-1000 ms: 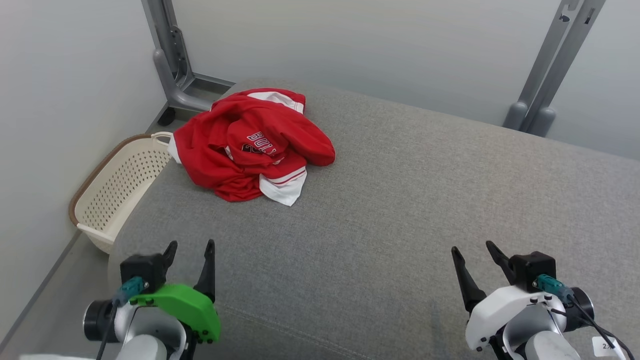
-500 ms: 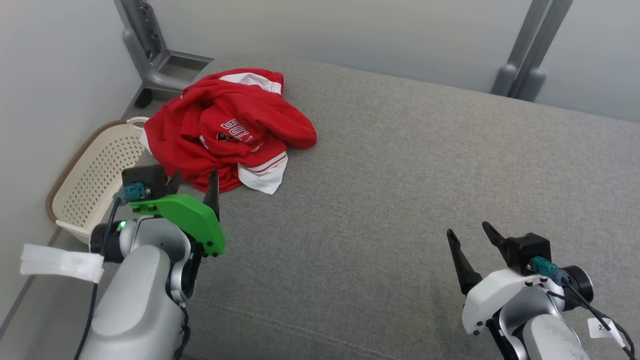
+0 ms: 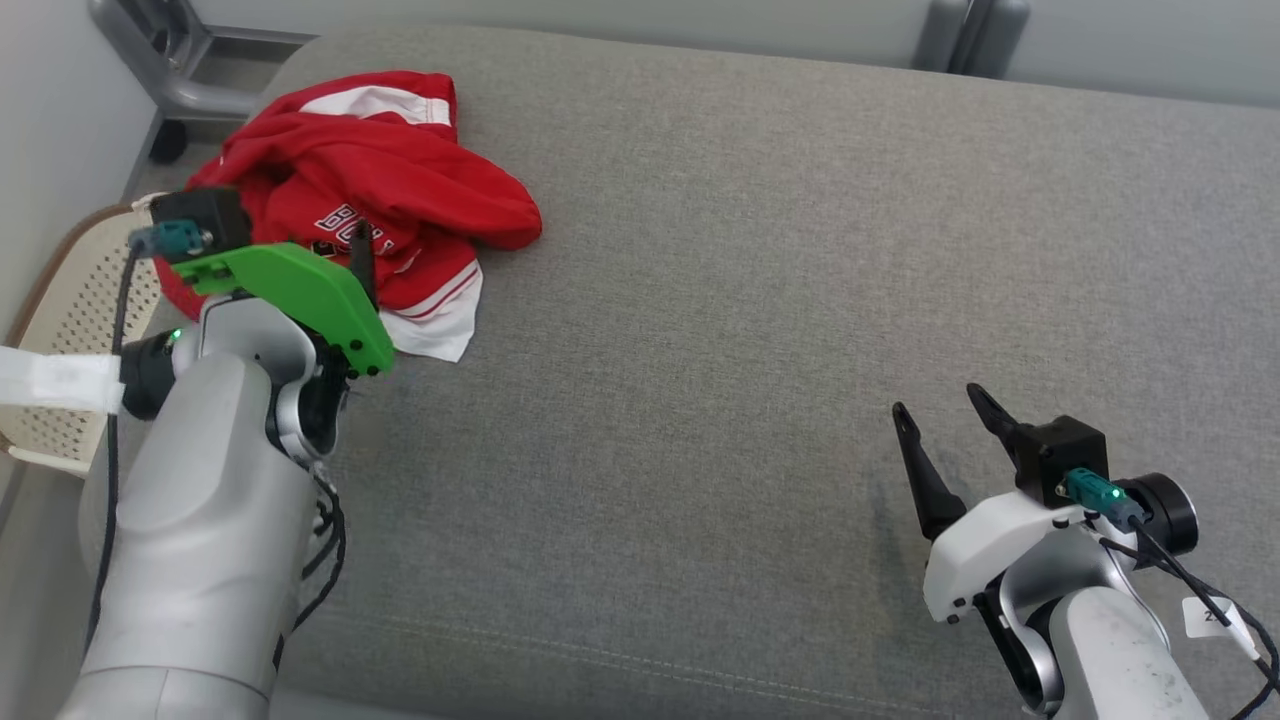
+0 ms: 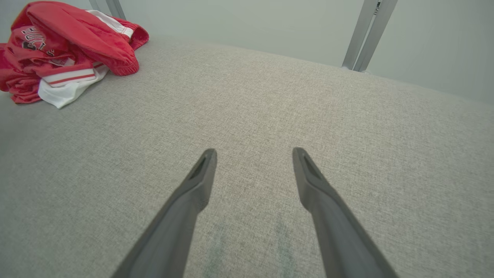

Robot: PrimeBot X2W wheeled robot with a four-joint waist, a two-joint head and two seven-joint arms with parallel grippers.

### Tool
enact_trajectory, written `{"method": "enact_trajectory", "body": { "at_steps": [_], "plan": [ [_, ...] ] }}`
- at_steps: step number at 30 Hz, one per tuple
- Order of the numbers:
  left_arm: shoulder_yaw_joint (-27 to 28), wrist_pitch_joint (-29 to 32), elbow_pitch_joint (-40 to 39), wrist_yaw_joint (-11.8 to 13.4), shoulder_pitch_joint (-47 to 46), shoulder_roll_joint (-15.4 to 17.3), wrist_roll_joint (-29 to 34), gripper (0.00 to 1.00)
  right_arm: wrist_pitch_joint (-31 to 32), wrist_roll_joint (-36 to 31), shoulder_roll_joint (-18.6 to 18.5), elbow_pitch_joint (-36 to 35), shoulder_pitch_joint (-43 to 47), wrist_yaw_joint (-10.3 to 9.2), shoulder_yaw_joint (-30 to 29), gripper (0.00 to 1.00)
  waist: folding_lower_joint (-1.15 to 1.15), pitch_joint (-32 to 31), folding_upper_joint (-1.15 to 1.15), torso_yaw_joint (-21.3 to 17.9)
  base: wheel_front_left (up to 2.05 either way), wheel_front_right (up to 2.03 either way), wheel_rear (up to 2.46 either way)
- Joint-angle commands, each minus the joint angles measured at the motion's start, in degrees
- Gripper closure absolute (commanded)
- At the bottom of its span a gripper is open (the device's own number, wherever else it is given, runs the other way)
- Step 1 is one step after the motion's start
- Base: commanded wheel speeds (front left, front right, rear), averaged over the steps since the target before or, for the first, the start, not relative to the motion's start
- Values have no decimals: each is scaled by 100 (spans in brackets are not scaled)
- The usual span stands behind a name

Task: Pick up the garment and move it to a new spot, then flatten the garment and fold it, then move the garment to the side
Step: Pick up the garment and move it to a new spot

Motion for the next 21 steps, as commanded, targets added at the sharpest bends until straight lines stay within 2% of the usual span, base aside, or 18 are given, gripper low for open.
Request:
{"method": "enact_trajectory", "body": {
  "at_steps": [1, 9, 17, 21],
  "plan": [
    [60, 92, 94, -1, -270, 55, -55, 0, 36, -45, -22, -77, -76, -1, -4, 0, 0, 335, 0, -270, 0, 0, 0],
    [12, 747, 460, 189, -1071, 282, -17, 0, 124, -150, -21, -291, -102, -1, 26, 0, 0, 760, 0, -468, 0, 0, 0],
    [-135, 1323, 676, 349, -1462, 462, 113, 0, 162, -159, -21, -397, -118, -1, 91, 0, 0, 1019, 0, -616, 0, 0, 0],
    [-198, 1382, 651, 427, -1534, 488, 164, 0, 157, -126, -21, -401, -117, -2, 126, 0, 0, 1088, 0, -670, 0, 0, 0]
  ]
}}
